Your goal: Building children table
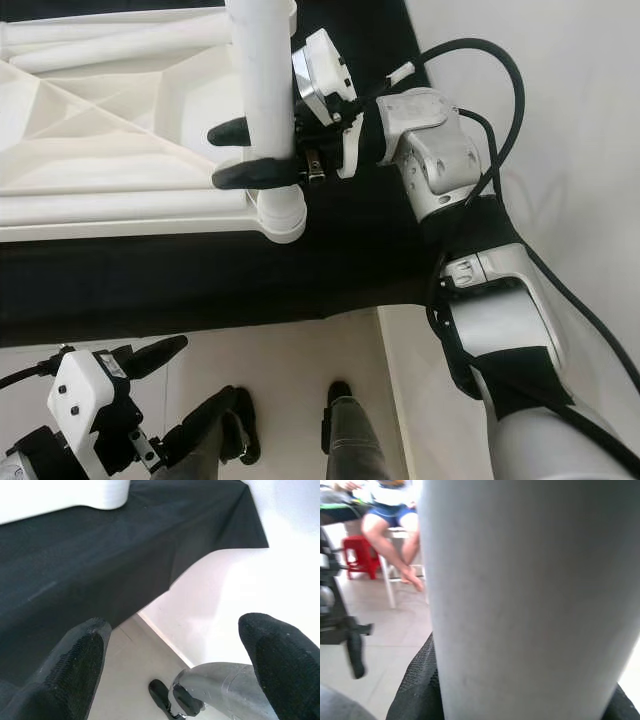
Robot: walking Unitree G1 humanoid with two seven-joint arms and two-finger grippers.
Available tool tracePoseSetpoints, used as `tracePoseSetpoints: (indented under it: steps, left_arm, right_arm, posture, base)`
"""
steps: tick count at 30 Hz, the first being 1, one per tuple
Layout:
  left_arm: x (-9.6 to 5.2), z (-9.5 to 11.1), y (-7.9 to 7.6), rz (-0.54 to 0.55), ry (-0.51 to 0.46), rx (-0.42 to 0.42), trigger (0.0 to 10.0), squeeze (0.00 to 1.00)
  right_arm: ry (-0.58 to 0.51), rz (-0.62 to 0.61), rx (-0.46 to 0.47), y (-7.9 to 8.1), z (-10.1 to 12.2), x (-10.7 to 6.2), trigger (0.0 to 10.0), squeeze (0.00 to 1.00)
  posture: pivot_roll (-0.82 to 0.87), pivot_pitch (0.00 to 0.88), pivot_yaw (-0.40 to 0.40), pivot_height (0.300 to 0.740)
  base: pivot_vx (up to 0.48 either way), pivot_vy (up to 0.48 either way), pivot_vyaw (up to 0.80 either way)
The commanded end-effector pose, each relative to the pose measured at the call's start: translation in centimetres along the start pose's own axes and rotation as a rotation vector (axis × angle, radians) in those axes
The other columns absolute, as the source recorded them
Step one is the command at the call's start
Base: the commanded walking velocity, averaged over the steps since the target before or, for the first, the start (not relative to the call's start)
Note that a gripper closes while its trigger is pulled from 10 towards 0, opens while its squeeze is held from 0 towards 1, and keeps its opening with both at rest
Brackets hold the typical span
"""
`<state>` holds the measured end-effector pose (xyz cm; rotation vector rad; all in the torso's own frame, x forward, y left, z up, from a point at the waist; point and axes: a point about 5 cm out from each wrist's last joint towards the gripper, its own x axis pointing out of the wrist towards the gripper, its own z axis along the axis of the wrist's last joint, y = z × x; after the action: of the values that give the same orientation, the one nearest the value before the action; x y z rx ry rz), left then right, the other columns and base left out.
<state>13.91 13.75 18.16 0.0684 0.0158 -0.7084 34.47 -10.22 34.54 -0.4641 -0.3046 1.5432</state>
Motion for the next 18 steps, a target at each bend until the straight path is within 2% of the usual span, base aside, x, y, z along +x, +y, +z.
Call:
tracePoseSetpoints:
  steps: [1, 4, 8, 9, 12, 13, 14, 16, 17, 18]
  left_arm:
    - [-0.1, -0.5, -0.2, -0.006, 0.026, -0.021, 10.0, 0.00]
    - [0.0, -0.6, -0.1, -0.007, 0.022, -0.024, 10.0, 0.00]
    - [0.1, -0.7, -0.1, -0.008, 0.020, -0.025, 10.0, 0.00]
    - [0.2, -0.7, -0.1, -0.010, 0.018, -0.027, 10.0, 0.00]
    - [0.4, -0.8, -0.1, -0.010, 0.014, -0.029, 10.0, 0.00]
    - [0.4, -0.8, -0.1, -0.010, 0.014, -0.029, 10.0, 0.00]
    - [0.4, -0.8, -0.1, -0.008, 0.011, -0.029, 10.0, 0.00]
    - [0.4, -0.8, -0.1, -0.008, 0.011, -0.029, 10.0, 0.00]
    - [0.5, -0.9, 0.0, -0.005, 0.008, -0.029, 10.0, 0.00]
    - [0.5, -0.9, 0.0, -0.005, 0.008, -0.029, 10.0, 0.00]
  right_arm:
    - [0.136, -0.086, 0.099, 0.4, -3.5, -0.8, 10.0, 0.00]
    - [0.171, -0.165, 0.103, 0.7, -3.8, -1.4, 10.0, 0.00]
    - [0.203, -0.213, 0.102, 1.0, -3.9, -1.7, 10.0, 0.00]
    - [0.243, -0.319, 0.102, 1.2, -4.3, -1.9, 10.0, 0.00]
    - [0.294, -0.496, 0.135, 1.5, -5.0, -2.3, 10.0, 0.00]
    - [0.294, -0.496, 0.135, 1.5, -5.0, -2.3, 10.0, 0.00]
    - [0.335, -0.633, 0.172, 2.0, -5.6, -2.7, 10.0, 0.00]
    - [0.351, -0.669, 0.179, 2.2, -5.8, -2.9, 10.0, 0.00]
    - [0.390, -0.848, 0.239, 3.5, -6.7, -3.0, 10.0, 0.00]
    - [0.390, -0.848, 0.239, 3.5, -6.7, -3.0, 10.0, 0.00]
  posture:
    - [0.02, 0.466, 0.049, 0.740]
    - [0.00, 0.457, 0.049, 0.740]
    - [0.00, 0.452, 0.047, 0.740]
    - [-0.01, 0.449, 0.041, 0.740]
    - [-0.02, 0.448, 0.030, 0.740]
    - [-0.02, 0.448, 0.030, 0.740]
    - [-0.03, 0.448, 0.025, 0.740]
    - [-0.03, 0.448, 0.025, 0.740]
    - [-0.04, 0.443, 0.018, 0.740]
    - [-0.04, 0.443, 0.018, 0.740]
  base:
    - [0.000, 0.000, 0.00]
    - [0.000, 0.000, 0.00]
    - [0.000, 0.000, 0.00]
    - [0.000, 0.000, 0.00]
    - [0.000, 0.000, 0.00]
    - [0.000, 0.000, 0.00]
    - [0.000, 0.000, 0.00]
    - [0.000, 0.000, 0.00]
    - [0.000, 0.000, 0.00]
    - [0.000, 0.000, 0.00]
